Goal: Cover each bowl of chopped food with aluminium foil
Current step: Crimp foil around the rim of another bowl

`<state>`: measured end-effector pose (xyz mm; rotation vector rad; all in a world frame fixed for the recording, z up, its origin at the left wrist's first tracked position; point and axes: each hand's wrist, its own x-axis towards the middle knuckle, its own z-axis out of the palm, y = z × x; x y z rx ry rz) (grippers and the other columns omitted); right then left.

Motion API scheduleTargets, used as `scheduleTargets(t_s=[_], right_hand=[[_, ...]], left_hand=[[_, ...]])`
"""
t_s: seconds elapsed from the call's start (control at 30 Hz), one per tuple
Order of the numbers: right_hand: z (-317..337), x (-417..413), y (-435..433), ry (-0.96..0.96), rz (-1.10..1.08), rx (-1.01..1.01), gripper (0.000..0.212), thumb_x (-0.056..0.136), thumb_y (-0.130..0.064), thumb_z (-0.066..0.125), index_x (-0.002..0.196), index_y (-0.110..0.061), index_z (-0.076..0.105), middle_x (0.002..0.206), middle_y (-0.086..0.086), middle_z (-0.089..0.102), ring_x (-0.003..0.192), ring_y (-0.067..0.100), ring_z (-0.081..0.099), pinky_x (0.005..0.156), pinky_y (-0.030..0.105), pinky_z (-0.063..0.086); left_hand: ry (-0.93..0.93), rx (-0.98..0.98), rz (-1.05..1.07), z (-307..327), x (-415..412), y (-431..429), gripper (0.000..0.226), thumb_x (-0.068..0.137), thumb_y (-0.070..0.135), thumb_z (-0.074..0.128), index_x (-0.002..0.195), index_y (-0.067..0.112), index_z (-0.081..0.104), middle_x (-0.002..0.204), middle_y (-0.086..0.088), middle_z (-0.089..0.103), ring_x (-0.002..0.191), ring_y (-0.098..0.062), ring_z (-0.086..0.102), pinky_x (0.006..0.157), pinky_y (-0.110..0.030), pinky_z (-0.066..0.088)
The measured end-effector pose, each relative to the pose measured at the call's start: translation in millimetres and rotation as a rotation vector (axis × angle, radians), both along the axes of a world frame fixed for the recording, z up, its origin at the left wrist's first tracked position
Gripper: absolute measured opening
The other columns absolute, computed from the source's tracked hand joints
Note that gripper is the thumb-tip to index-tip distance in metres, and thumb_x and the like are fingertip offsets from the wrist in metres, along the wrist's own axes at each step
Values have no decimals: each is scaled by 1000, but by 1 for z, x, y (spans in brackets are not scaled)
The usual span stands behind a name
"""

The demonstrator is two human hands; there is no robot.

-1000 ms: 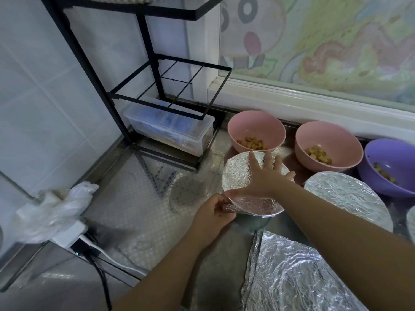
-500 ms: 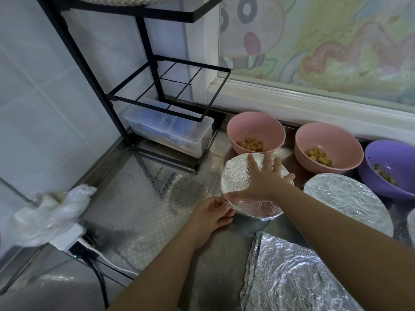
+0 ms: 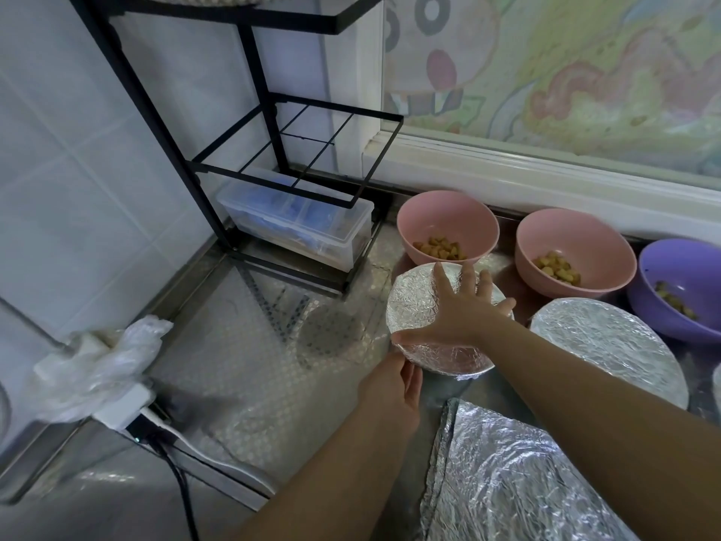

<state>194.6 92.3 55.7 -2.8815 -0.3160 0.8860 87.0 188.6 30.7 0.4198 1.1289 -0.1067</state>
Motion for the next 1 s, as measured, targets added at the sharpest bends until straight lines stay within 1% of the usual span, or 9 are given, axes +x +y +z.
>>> scheduleTargets(t_s=[0.13,0.27,0.33,0.4,0.5,0.63,0.77,0.93,1.0], right_hand=[[-1,-2,0,-10,-7,5,154,42,-104,53,155,-36,-27,161,12,-38,148,43,-30,109,81,-1],[-3,-2,0,-22,-12,16,155,42,-104,54,155,-36,-27,161,12,-38,148,44,-30,109,81,-1],[-3,-2,0,-28,-19,21,156,41,-104,55,155,-36,-27,160,12,-38,148,44,-30,109,81,-1],[-4,-2,1,-35,-24,27,155,42,-103,56,155,-36,-27,161,12,-37,148,44,-29,109,81,-1],[-6,-2,1,-53,-28,27,156,42,-103,57,155,-36,-27,162,12,-36,149,43,-28,110,81,1],[-7,-1,1,-64,-34,29,156,41,-104,56,155,-36,-26,163,12,-34,149,43,-26,110,81,1],[-8,-1,2,-75,-47,37,156,41,-103,57,155,-35,-25,163,11,-33,150,43,-26,109,81,1],[-10,-1,2,-86,-67,38,156,41,-104,55,156,-35,-25,164,10,-32,150,42,-25,109,81,2],[-9,-3,2,-88,-71,35,155,41,-105,53,156,-35,-24,164,10,-32,150,42,-24,109,80,2]], left_hand=[[33,17,16,7,6,-1,9,88,3,73,93,2,66,89,-10,70,83,-14,65,72,-25,57],[-8,31,-34,15,12,4,7,95,5,63,98,0,67,90,-11,69,85,-18,65,79,-29,56],[-101,-16,-82,24,16,11,25,103,18,48,101,-2,62,99,-15,68,94,-24,65,92,-35,54],[-205,-113,-135,33,21,19,52,105,40,35,116,-6,58,120,-23,66,112,-35,62,108,-46,45],[-293,-205,-247,41,27,30,77,100,60,31,134,-5,51,132,-28,60,119,-41,57,109,-55,40],[-377,-256,-313,44,27,35,89,90,75,37,133,0,56,125,-28,64,115,-44,58,107,-59,39],[-367,-212,-308,45,28,34,90,90,75,36,138,1,52,129,-27,62,119,-44,57,109,-60,38],[-335,-117,-266,52,27,31,74,98,65,30,140,8,52,127,-21,64,113,-40,60,103,-53,42],[-286,-75,-293,55,29,33,70,99,63,31,134,8,55,125,-21,65,114,-40,59,104,-53,41]])
